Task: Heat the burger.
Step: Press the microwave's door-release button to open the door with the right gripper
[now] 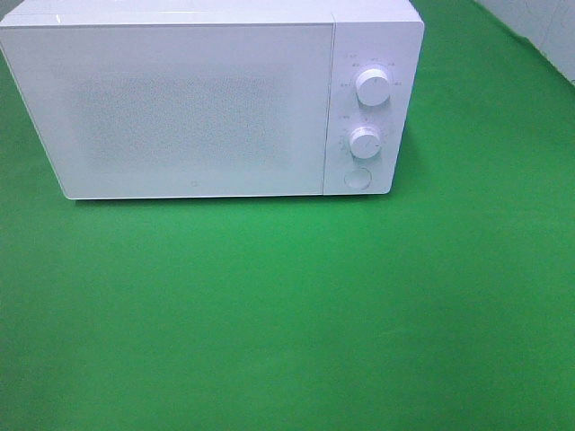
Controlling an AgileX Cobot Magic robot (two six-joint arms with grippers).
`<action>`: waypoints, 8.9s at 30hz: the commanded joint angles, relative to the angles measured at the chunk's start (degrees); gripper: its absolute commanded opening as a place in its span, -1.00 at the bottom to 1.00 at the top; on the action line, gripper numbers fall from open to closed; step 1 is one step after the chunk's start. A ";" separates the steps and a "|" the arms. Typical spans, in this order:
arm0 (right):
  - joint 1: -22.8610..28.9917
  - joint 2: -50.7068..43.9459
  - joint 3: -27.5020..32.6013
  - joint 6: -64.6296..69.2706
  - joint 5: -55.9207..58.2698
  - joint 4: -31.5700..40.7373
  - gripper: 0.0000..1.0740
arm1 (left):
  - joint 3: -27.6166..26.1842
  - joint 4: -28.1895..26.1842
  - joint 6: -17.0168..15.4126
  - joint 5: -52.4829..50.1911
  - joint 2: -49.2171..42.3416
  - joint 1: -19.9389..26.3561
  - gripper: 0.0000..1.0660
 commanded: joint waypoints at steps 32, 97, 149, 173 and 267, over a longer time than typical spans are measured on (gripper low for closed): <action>-0.23 18.22 -4.13 -2.58 -22.57 0.29 0.42 | 0.11 0.00 0.06 -0.52 -1.26 0.11 0.83; 40.57 92.99 4.64 -29.79 -114.31 42.23 0.41 | 0.11 0.00 0.06 -0.52 -1.26 0.11 0.83; 44.29 98.66 -0.92 67.27 -107.83 50.31 -1.00 | 0.11 0.06 0.06 -0.52 -1.26 0.11 0.83; 38.56 109.66 -3.95 75.97 -111.33 41.94 -1.00 | 0.11 0.06 0.06 -0.52 -1.26 0.11 0.83; 26.18 123.42 -29.05 67.27 -126.22 36.73 -1.00 | 0.11 0.11 0.06 -0.52 -1.26 0.11 0.83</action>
